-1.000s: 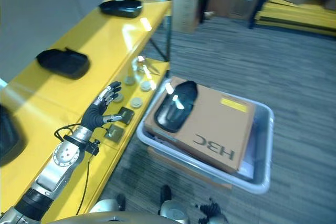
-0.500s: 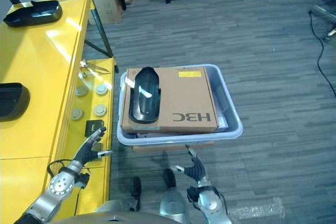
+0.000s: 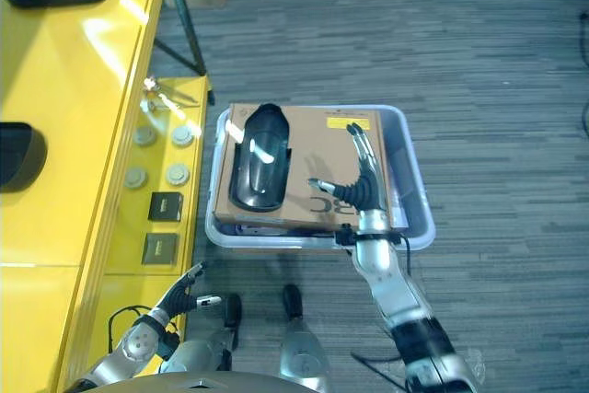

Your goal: Move parts from the plastic box to the shelf.

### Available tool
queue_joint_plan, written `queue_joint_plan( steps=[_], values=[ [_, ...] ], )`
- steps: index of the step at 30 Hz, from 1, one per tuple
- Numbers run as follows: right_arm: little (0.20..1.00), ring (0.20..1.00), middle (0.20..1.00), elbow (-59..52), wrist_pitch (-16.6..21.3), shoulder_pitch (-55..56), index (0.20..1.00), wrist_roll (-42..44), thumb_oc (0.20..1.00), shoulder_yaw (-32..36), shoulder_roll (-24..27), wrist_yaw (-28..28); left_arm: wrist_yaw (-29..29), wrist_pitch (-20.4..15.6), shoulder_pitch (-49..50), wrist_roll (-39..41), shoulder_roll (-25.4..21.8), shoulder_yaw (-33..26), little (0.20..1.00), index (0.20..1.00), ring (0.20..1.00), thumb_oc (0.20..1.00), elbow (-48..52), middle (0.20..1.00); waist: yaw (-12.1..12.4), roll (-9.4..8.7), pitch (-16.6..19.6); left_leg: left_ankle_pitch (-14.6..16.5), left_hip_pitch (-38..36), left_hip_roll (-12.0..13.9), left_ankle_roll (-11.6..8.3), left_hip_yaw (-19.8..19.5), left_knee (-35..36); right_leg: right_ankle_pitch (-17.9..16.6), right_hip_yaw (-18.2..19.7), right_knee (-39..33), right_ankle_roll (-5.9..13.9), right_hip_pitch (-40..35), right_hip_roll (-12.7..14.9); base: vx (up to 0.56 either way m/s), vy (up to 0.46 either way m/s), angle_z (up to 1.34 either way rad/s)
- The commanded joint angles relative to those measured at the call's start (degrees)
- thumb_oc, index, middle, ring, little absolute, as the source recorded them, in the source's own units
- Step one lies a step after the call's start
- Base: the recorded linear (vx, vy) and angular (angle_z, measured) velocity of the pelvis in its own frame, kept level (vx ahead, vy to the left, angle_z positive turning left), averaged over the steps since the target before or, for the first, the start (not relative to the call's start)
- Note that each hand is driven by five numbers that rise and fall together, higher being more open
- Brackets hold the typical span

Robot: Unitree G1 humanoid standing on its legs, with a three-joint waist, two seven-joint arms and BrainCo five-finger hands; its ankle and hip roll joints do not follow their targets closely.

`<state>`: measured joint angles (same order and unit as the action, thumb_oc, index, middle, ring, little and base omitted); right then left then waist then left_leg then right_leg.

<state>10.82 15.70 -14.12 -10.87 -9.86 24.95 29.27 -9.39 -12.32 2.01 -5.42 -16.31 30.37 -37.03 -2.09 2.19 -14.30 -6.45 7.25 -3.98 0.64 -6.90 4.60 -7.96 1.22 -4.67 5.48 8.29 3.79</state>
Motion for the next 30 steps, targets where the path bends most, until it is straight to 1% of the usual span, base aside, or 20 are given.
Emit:
queue_joint_plan(
  steps=[1,2,5,8,9,10,14,15,16,17,19,24,25,26,28,30],
  values=[
    [1.000,1.000,1.000,2.1,-1.2,-5.0,1.000,1.6,1.000,-0.5,-0.6,7.5,-4.9,0.5,-2.9,-2.9,-0.1,-0.6,1.000,1.000,1.000,1.000,-5.9,1.000,2.6,-2.20,-0.6,1.7,4.3,2.5,-1.92,-0.3,0.2,3.0,1.0,0.0,3.43,2.3,2.8,-0.07,-0.035,0.28],
    [1.000,1.000,1.000,2.3,-1.1,-5.3,1.000,1.6,1.000,-0.5,-0.6,7.6,-4.9,0.5,-3.1,-2.9,0.0,-0.6,1.000,1.000,1.000,1.000,-6.1,1.000,2.5,-2.17,-0.6,1.7,4.5,2.5,-1.93,-0.4,0.2,3.0,0.9,0.0,3.42,2.4,2.8,-0.05,-0.039,0.29],
    [1.000,1.000,1.000,8.1,-2.7,-9.9,1.000,1.7,1.000,-1.0,-0.7,10.0,-6.7,1.0,-4.5,-3.0,1.0,-1.4,1.000,1.000,1.000,1.000,-10.8,1.000,4.0,-2.30,-1.4,0.9,6.0,2.4,-2.30,-1.1,0.2,2.6,-0.2,-0.2,3.36,3.2,2.8,-0.01,-0.024,0.43],
    [1.000,1.000,1.000,10.6,-3.3,-11.8,1.000,2.4,1.000,0.0,-1.6,11.9,-8.3,1.7,-5.5,-3.1,1.7,-2.5,1.000,1.000,1.000,1.000,-15.0,1.000,4.6,-2.27,-2.5,0.4,7.4,2.2,-2.54,-1.8,0.2,2.3,-0.9,-0.2,3.37,4.0,2.9,-0.02,0.001,0.10],
    [1.000,1.000,1.000,11.1,-3.6,-12.2,1.000,2.0,1.000,0.2,-1.6,12.5,-8.8,1.9,-5.6,-2.7,1.8,-3.1,1.000,1.000,1.000,1.000,-15.7,1.000,4.9,-2.18,-2.6,0.3,7.8,2.2,-2.60,-2.0,0.1,2.3,-1.1,-0.1,3.35,4.3,3.0,0.00,0.011,0.15],
    [1.000,1.000,1.000,12.5,-4.2,-12.9,1.000,1.6,1.000,0.3,-1.7,13.2,-9.7,2.1,-6.2,-1.3,2.4,-4.6,1.000,1.000,1.000,1.000,-18.4,1.000,5.2,-2.22,-2.8,0.1,8.4,2.1,-2.68,-2.3,0.1,2.1,-1.3,-0.2,3.33,4.6,3.1,0.01,0.010,0.15],
    [1.000,1.000,1.000,14.8,-5.0,-14.1,1.000,1.1,1.000,0.2,-1.9,14.5,-10.9,2.2,-6.9,-0.9,2.5,-5.7,1.000,1.000,1.000,1.000,-20.4,1.000,5.6,-2.14,-3.3,-0.1,9.1,1.9,-2.72,-2.6,0.1,2.0,-1.7,-0.1,3.37,5.2,3.1,0.00,0.011,0.07],
    [1.000,1.000,1.000,16.5,-5.8,-14.9,1.000,1.2,1.000,0.1,-2.0,14.9,-11.8,2.4,-7.2,0.1,2.4,-7.1,1.000,1.000,1.000,1.000,-21.7,1.000,5.7,-2.08,-3.7,-0.2,9.6,1.9,-2.73,-2.7,0.0,1.8,-1.7,0.0,3.39,5.7,3.2,-0.01,0.026,0.04],
    [1.000,1.000,1.000,16.5,-5.7,-15.0,1.000,1.2,1.000,0.0,-2.0,14.9,-11.8,2.4,-7.2,0.1,2.5,-7.1,1.000,1.000,1.000,1.000,-21.8,1.000,5.7,-2.09,-3.7,-0.2,9.6,1.9,-2.73,-2.7,0.0,1.8,-1.7,0.0,3.39,5.8,3.2,0.00,0.031,0.05],
    [1.000,1.000,1.000,18.5,-6.4,-15.3,1.000,1.6,1.000,-0.1,-2.1,15.2,-12.2,2.8,-7.6,2.1,2.9,-8.7,1.000,1.000,1.000,1.000,-23.7,1.000,5.8,-2.09,-4.1,-0.3,9.8,1.8,-2.72,-2.8,0.0,1.8,-1.8,0.0,3.39,5.9,3.3,0.01,0.018,0.04],
    [1.000,1.000,1.000,21.5,-7.1,-15.7,1.000,2.3,1.000,-0.8,-2.7,14.8,-12.4,2.8,-7.7,3.5,3.2,-9.6,1.000,1.000,1.000,1.000,-24.8,1.000,5.8,-1.97,-4.4,-0.4,10.0,1.7,-2.72,-2.9,0.0,1.8,-1.9,0.1,3.38,6.0,3.4,0.01,0.016,0.05],
    [1.000,1.000,1.000,32.3,-8.2,-18.0,1.000,5.9,1.000,-4.4,-4.0,9.8,-12.2,3.3,-8.6,4.3,3.4,-9.4,1.000,1.000,1.000,1.000,-25.9,1.000,6.1,-1.84,-4.8,-0.4,10.3,1.6,-2.65,-3.2,-0.1,1.7,-2.3,0.2,3.41,6.2,3.6,0.00,0.004,0.04],
    [0.818,0.818,0.818,34.9,-7.7,-19.0,0.818,8.3,0.818,-4.5,-4.6,9.1,-12.1,3.3,-8.8,4.5,3.4,-9.0,1.000,1.000,1.000,1.000,-25.6,1.000,6.2,-1.75,-4.8,-0.4,10.4,1.5,-2.67,-3.3,-0.1,1.7,-2.4,0.2,3.40,6.2,3.6,0.00,0.000,0.00],
    [0.200,0.200,0.200,36.7,-7.4,-19.9,0.200,9.4,0.200,-5.4,-5.0,8.2,-11.7,3.3,-9.2,4.9,3.4,-8.7,1.000,1.000,1.000,1.000,-25.6,1.000,6.4,-1.74,-4.8,-0.5,10.4,1.5,-2.68,-3.3,-0.1,1.7,-2.4,0.1,3.39,6.2,3.6,0.00,0.000,0.00],
    [0.200,0.200,0.200,42.1,-7.4,-20.5,0.200,11.1,0.200,-7.1,-6.0,5.6,-11.1,3.0,-9.3,5.1,3.3,-7.9,1.000,1.000,1.000,1.000,-25.2,1.000,6.6,-1.67,-4.4,-0.5,10.4,1.4,-2.75,-3.9,0.0,2.0,-2.9,0.0,3.35,5.8,3.7,0.04,-0.024,0.03],
    [0.200,0.200,0.200,43.5,-7.0,-20.2,0.200,12.7,0.200,-7.2,-6.6,4.7,-11.0,2.5,-8.7,4.9,3.0,-7.1,1.000,1.000,1.000,1.000,-23.3,1.000,6.8,-1.61,-3.9,-0.3,10.0,1.4,-2.71,-4.3,-0.1,2.4,-3.0,0.0,3.30,5.2,3.7,0.05,-0.027,0.06]
  ],
)
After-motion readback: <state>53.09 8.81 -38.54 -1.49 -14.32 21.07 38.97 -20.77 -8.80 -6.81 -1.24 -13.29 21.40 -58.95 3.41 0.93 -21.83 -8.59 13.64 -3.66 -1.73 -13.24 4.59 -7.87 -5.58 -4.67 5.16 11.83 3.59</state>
